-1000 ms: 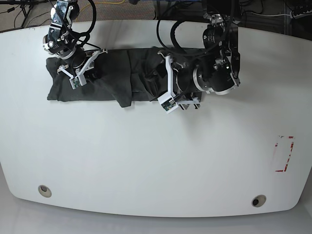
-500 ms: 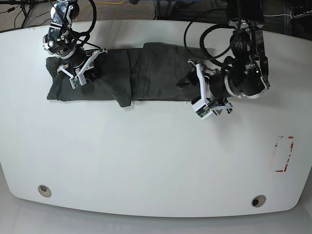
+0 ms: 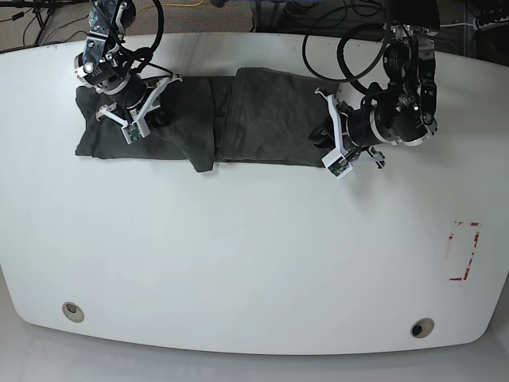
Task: Layout the t-shirt on the table in an organized manner, then fold the t-shirt properly
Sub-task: 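Grasp the folded shirt middle with the left gripper and drag it toward the right gripper, then pull the strip ends outward with both grippers to straighten it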
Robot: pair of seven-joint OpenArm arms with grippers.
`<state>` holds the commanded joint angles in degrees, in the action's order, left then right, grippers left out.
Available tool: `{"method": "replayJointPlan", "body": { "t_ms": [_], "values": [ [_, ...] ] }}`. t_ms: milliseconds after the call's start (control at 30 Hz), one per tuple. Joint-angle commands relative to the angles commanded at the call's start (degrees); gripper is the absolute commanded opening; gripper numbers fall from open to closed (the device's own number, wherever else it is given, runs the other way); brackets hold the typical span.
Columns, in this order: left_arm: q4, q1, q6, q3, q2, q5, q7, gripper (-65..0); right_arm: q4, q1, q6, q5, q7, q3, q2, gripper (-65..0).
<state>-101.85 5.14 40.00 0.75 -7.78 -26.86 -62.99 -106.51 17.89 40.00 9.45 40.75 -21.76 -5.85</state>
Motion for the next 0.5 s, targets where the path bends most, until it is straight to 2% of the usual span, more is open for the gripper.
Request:
{"method": "replayJointPlan", "body": {
  "t_ms": [133,233,267,300,333,400,467,500],
  "values": [
    [5.2,0.0,0.0,0.0,-0.1,1.1,2.1,-59.7,-3.6,-0.4,0.00,0.0,2.9,0.0,1.0,-51.8],
    [10.5,-0.3,0.0,-0.1,-0.3,1.7,4.1,-59.7,-7.4,-0.4,0.00,0.3,5.3,-0.4,1.8,-37.6],
    [12.5,-0.4,0.0,-0.1,-0.4,1.5,5.4,-59.7,-8.4,-1.0,0.00,0.3,6.2,-0.6,2.5,-30.6],
    [13.4,-0.4,0.0,-0.1,-0.4,1.4,5.9,-59.7,-8.8,-1.1,0.00,0.3,6.6,-1.0,2.9,-27.0],
    [14.9,-0.4,0.0,-0.1,-0.5,1.5,7.1,-59.7,-9.3,-1.7,0.00,0.3,7.6,-2.2,3.6,-18.9],
    [16.7,-0.4,0.0,-0.1,-1.6,1.3,8.8,-59.6,-9.4,-2.6,0.00,0.4,9.1,-4.7,4.7,-7.8],
    [17.8,-0.4,0.0,-0.1,-2.1,1.4,9.6,-59.6,-9.4,-3.7,0.00,0.7,10.2,-7.7,5.6,-1.1],
    [18.1,-0.4,0.0,-0.1,-2.3,1.4,9.8,-59.6,-9.3,-4.1,0.00,1.4,10.5,-9.0,6.0,-0.5]
  ]
}}
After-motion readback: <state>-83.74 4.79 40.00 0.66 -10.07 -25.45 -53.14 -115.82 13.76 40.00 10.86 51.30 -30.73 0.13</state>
